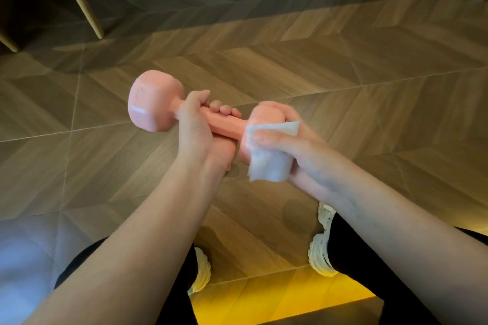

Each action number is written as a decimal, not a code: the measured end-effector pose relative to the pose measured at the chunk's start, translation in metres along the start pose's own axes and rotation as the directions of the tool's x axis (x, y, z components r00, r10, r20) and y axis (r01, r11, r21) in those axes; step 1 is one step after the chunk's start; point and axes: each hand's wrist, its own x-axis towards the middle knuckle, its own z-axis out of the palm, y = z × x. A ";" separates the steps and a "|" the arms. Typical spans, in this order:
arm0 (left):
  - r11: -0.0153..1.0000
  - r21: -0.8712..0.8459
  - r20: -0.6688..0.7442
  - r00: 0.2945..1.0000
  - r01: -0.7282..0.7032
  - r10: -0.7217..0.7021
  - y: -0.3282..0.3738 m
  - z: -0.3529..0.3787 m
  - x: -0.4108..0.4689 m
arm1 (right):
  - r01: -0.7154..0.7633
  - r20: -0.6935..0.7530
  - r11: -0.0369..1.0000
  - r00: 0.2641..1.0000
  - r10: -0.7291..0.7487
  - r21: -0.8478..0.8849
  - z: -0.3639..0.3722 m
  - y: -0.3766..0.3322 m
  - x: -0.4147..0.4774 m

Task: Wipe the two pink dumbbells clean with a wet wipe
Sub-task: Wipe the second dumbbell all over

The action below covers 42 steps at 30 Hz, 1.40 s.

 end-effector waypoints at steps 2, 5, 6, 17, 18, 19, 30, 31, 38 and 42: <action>1.000 0.007 -0.011 1.000 0.018 -0.018 0.000 -0.001 0.000 | 0.012 -0.068 1.000 0.998 -0.013 -0.017 0.006 0.003 0.001; 1.000 0.019 -0.015 1.000 0.022 -0.022 0.001 0.000 0.001 | 0.030 -0.129 1.000 0.991 -0.029 0.006 0.011 0.007 0.002; 1.000 0.018 -0.017 1.000 0.025 -0.025 0.001 0.000 0.001 | 0.035 -0.139 0.999 0.990 -0.034 0.006 0.011 0.008 0.002; 0.999 -0.018 -0.009 0.999 0.050 -0.050 0.001 -0.003 -0.003 | 0.116 -0.092 0.993 0.989 -0.116 -0.008 0.010 0.007 0.003; 1.000 -0.010 0.001 1.000 0.030 -0.030 0.003 -0.003 -0.003 | 0.089 -0.085 0.996 0.993 -0.088 0.003 0.009 0.007 0.003; 1.000 -0.012 0.013 1.000 0.014 -0.014 0.005 -0.002 -0.004 | 0.051 -0.060 0.998 0.997 -0.049 0.024 0.007 0.008 0.004; 0.999 0.014 0.074 0.997 0.029 -0.030 -0.002 -0.002 -0.003 | 0.005 -0.074 1.000 0.997 -0.006 -0.024 0.003 -0.002 -0.001; 0.999 0.014 0.078 0.996 0.033 -0.034 -0.002 -0.001 -0.002 | -0.014 -0.041 1.000 0.999 0.014 0.000 0.000 -0.005 -0.001; 0.998 -0.045 0.076 0.997 0.036 -0.033 -0.002 -0.002 -0.002 | -0.005 -0.040 0.998 0.999 0.003 -0.064 0.003 -0.008 -0.004; 0.998 -0.015 0.056 0.997 0.060 -0.059 -0.003 -0.002 -0.003 | 0.019 -0.176 0.998 0.984 -0.029 -0.059 0.006 -0.003 0.002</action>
